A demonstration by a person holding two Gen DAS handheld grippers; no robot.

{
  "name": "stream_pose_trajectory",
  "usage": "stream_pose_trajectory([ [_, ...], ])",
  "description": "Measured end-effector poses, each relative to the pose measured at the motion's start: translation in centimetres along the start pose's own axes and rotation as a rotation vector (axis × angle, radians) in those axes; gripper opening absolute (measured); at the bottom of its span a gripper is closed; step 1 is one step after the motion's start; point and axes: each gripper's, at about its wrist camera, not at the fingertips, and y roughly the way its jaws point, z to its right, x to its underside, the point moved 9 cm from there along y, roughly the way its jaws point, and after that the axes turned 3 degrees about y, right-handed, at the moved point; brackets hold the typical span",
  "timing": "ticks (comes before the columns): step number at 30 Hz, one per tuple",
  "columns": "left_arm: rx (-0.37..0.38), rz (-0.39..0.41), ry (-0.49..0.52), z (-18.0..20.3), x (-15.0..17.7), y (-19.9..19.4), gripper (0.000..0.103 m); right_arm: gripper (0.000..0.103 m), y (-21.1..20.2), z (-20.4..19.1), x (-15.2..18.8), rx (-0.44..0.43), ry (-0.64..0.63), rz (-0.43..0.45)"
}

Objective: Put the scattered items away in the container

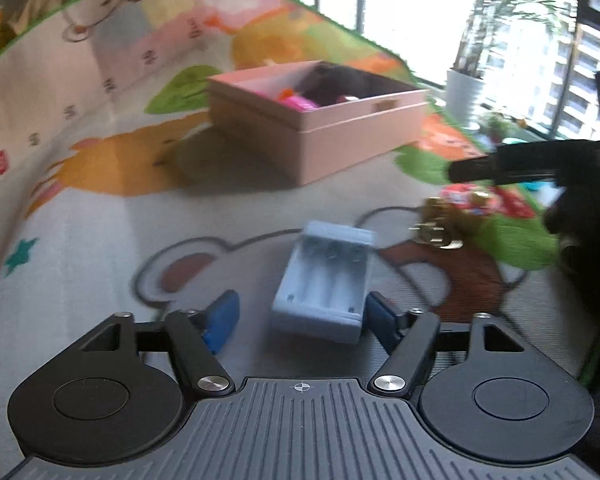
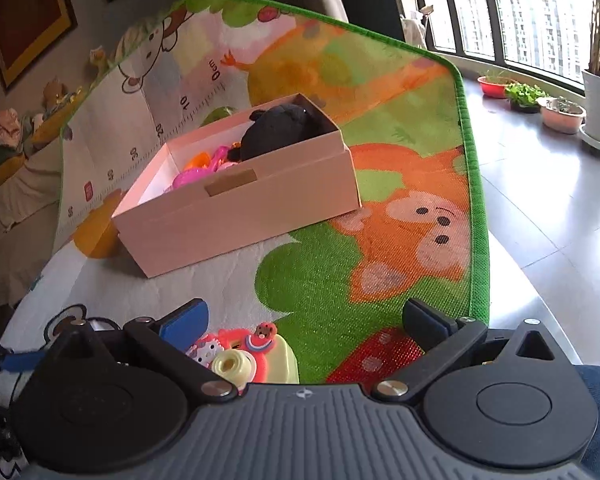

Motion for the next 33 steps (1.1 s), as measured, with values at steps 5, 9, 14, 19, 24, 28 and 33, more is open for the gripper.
stream_pose_trajectory([
  [5, -0.212, 0.009, -0.032, -4.0, 0.2, 0.1, 0.094, 0.103, 0.4, -0.4, 0.1, 0.036, -0.042, -0.014],
  [9, -0.325, 0.022, -0.167, -7.0, 0.3, -0.1, 0.095, 0.103, 0.2, -0.1, 0.1, 0.020, -0.022, -0.006],
  [14, -0.220, 0.074, -0.331, -6.6, 0.4, -0.7, 0.098, 0.103, 0.3, -0.4, 0.1, 0.012, -0.066, -0.038],
  [19, -0.228, 0.103, -0.281, -5.1, 0.7, -1.0, 0.101, 0.103, -1.7, -0.5, 0.0, 0.035, -0.108, -0.019],
  [24, -0.206, 0.098, -0.328, -5.3, 0.8, -0.4, 0.101, 0.103, -5.2, -2.3, 0.9, 0.038, -0.257, 0.068],
  [28, -0.209, 0.097, -0.322, -5.2, 0.8, -0.4, 0.102, 0.099, -5.6, -4.2, 2.9, -0.004, -0.359, 0.017],
  [33, -0.204, 0.097, -0.329, -5.2, 0.9, -0.4, 0.102, 0.096, -4.9, -3.8, 3.0, 0.049, -0.377, 0.002],
])
